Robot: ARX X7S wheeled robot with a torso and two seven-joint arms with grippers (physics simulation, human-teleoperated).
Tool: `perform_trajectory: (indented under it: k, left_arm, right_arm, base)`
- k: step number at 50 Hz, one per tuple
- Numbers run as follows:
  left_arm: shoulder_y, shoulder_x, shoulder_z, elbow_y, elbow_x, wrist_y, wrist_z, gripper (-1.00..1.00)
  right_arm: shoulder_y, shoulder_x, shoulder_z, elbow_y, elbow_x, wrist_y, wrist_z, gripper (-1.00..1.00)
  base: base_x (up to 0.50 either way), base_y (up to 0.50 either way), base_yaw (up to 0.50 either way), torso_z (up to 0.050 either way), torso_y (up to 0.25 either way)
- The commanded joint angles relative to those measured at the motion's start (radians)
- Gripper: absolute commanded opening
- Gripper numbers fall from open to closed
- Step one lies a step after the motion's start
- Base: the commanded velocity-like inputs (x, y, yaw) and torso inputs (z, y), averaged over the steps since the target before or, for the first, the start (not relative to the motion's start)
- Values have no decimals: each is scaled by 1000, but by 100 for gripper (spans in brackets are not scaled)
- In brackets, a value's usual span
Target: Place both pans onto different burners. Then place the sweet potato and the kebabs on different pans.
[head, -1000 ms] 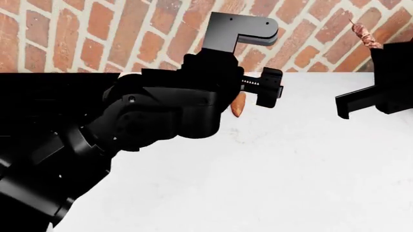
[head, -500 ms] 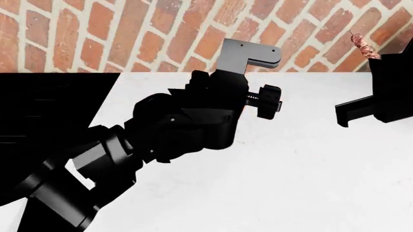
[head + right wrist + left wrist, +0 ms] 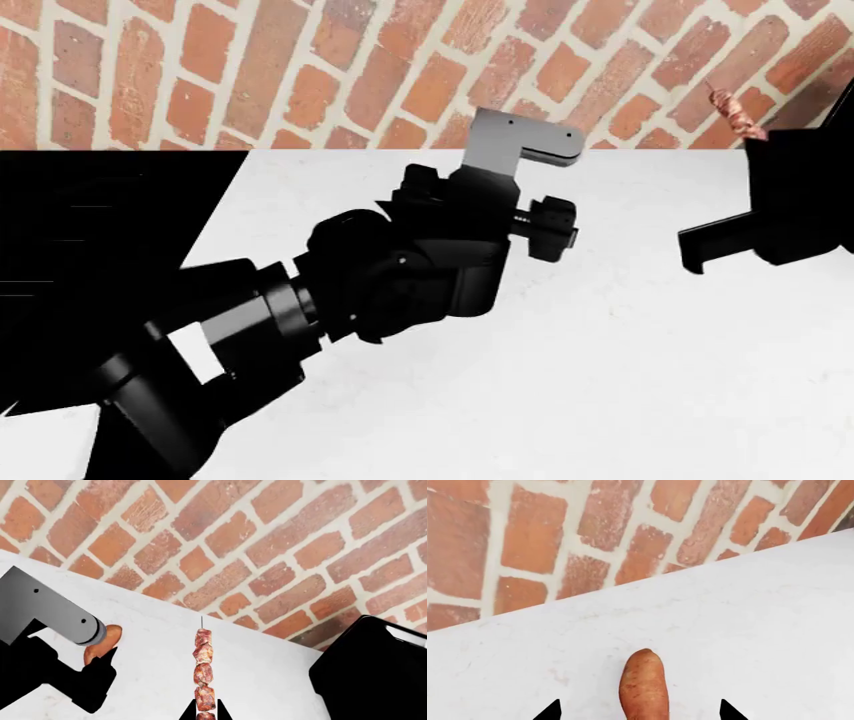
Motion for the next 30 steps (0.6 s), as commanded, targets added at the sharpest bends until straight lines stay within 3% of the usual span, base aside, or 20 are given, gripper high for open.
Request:
perform_trajectory:
  k: [1, 17, 30]
  left_arm:
    - [-40, 10, 183, -37, -89, 91, 0, 100]
    - [-24, 10, 206, -1, -19, 68, -3, 100]
    - [-17, 10, 199, 39, 57, 152, 23, 100]
  right_arm:
    - [-20, 6, 2, -9, -26, -8, -17, -100]
    - [-54, 19, 0, -21, -58, -19, -40, -100]
    - [-63, 25, 1, -26, -66, -23, -46, -100]
  base:
    - [0, 0, 0, 0, 0]
    - [0, 0, 0, 0, 0]
    - [0, 0, 0, 0, 0]
